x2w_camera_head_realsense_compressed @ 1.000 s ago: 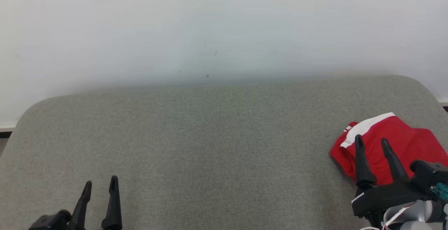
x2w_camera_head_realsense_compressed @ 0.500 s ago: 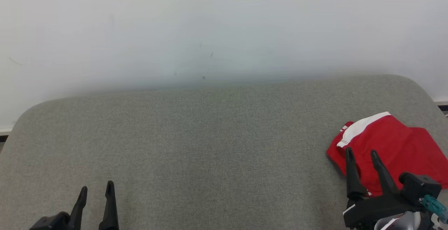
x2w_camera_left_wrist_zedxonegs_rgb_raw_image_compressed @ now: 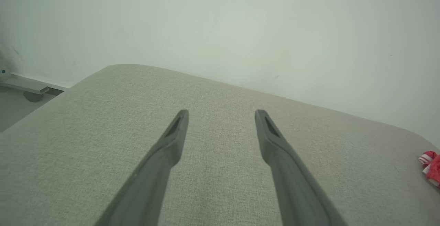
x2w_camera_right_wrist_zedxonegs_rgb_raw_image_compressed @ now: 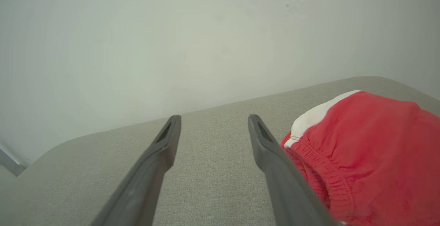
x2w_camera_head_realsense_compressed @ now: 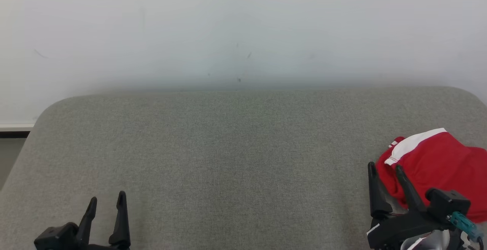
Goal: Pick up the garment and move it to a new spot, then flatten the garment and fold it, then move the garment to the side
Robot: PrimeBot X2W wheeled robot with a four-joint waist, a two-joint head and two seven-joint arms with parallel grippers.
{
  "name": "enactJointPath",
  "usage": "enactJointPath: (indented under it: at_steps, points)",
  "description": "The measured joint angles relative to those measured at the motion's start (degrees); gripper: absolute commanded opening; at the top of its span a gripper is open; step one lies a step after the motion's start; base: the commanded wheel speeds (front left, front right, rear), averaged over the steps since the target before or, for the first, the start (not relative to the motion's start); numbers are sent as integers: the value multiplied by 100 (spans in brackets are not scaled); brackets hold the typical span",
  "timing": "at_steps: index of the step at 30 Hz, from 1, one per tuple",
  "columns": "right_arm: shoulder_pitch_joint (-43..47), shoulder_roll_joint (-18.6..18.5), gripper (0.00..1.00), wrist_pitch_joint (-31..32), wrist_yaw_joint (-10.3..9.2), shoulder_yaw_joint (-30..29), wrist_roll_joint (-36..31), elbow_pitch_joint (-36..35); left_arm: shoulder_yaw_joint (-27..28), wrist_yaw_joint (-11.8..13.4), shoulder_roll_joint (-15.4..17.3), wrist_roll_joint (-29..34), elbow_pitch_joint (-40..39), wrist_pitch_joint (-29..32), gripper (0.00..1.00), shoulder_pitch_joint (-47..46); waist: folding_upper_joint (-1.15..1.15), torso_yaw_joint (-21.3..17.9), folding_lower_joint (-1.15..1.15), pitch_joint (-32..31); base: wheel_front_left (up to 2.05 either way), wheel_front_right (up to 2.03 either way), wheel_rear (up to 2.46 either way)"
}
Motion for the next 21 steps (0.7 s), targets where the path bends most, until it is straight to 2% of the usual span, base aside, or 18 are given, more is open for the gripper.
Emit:
enactJointPath:
  at_steps: [2,3,12,21]
  points:
    - [-80,0,100,-5,7,23,0,51,51,1,26,4,4,-1,100,2,0,30,0,15,0,0,0]
    - [-97,0,0,-9,7,25,0,52,56,1,25,3,5,-1,0,2,0,33,1,15,0,0,0]
    - [294,52,0,26,-2,40,21,464,9,-4,-188,-5,396,44,0,296,0,33,1,17,0,0,0]
    - [253,53,0,154,51,-21,631,513,186,-108,-227,-621,413,188,0,269,0,-17,1,52,0,0,0]
